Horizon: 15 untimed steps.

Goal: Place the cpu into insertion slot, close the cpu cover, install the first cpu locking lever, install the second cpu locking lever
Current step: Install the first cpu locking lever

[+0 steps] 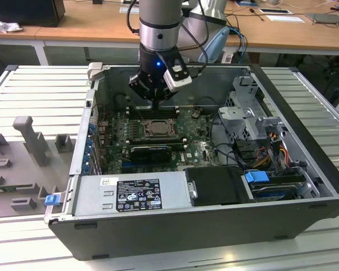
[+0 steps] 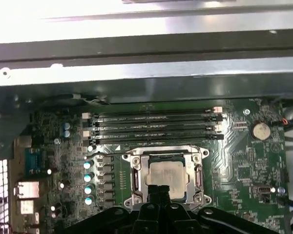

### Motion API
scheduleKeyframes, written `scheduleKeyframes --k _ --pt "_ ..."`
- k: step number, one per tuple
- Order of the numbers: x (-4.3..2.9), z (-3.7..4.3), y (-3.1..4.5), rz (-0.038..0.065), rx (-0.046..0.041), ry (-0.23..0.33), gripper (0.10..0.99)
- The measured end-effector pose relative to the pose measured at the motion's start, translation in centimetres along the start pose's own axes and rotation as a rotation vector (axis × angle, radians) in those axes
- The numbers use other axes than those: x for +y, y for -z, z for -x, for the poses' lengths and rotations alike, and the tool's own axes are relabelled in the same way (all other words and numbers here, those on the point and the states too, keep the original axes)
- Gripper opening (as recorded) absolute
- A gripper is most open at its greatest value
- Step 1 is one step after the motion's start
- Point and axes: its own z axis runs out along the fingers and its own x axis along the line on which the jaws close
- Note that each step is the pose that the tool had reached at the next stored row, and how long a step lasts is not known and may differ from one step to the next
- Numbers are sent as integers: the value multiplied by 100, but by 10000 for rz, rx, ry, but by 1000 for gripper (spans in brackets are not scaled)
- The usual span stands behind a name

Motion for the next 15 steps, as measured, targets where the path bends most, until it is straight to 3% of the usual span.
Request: scheduleKeyframes --k 2,4,9,15 --pt "-1 -2 -8 -5 -3 506 106" --pt "-1 -33 -11 -4 -8 561 106" --pt "-5 -245 -17 3 -6 573 106" --pt "49 -593 -66 7 -10 575 106"
